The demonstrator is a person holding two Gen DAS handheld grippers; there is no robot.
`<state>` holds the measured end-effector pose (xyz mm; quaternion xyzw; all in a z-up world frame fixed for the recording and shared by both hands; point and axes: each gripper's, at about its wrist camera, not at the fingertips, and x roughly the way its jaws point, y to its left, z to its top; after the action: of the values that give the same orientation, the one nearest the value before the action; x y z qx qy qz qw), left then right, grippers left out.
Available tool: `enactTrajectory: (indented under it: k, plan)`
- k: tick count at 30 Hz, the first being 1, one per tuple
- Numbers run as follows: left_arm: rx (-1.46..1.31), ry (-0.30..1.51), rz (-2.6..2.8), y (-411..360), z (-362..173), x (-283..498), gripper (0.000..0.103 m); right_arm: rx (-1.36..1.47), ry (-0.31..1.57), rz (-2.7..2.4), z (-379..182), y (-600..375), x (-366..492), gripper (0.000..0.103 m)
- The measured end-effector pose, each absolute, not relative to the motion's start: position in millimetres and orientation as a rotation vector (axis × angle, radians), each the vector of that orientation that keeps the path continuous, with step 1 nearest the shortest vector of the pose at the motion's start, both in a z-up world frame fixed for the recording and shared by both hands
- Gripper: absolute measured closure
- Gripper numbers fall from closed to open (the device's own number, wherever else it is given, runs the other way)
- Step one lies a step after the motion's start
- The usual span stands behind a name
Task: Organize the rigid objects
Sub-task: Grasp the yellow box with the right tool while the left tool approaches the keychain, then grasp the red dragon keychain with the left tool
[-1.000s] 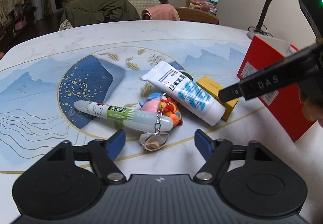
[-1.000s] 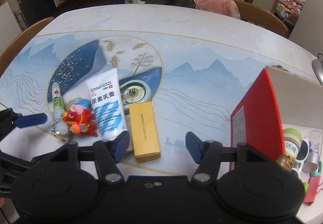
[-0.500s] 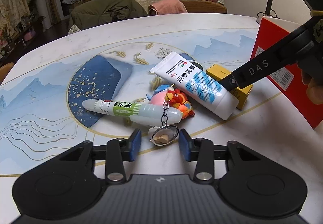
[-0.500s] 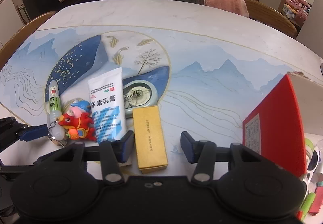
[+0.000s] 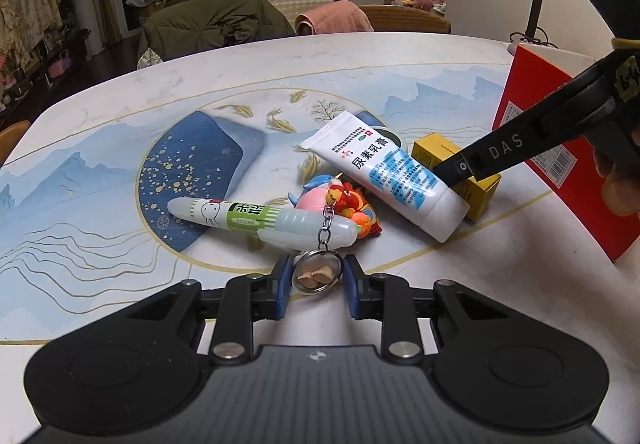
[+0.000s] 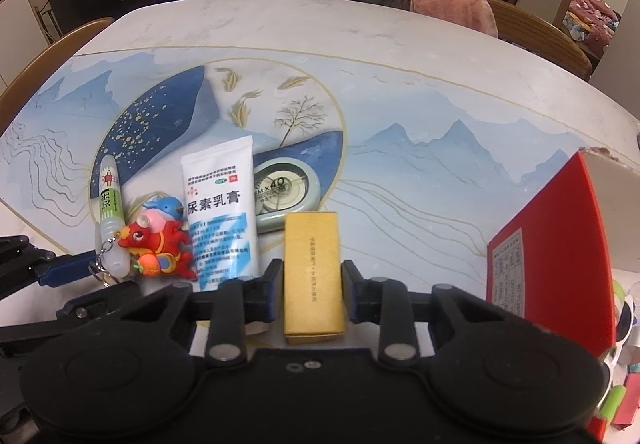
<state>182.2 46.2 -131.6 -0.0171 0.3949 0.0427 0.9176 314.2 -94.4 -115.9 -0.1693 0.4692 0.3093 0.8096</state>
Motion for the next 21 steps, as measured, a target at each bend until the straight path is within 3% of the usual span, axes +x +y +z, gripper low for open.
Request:
enactTrajectory:
  k: [21]
  plan:
    - [-0.051, 0.857, 0.081, 47, -131, 160, 0.077, -0.306, 1.009, 0.671, -104, -120, 284, 0.075]
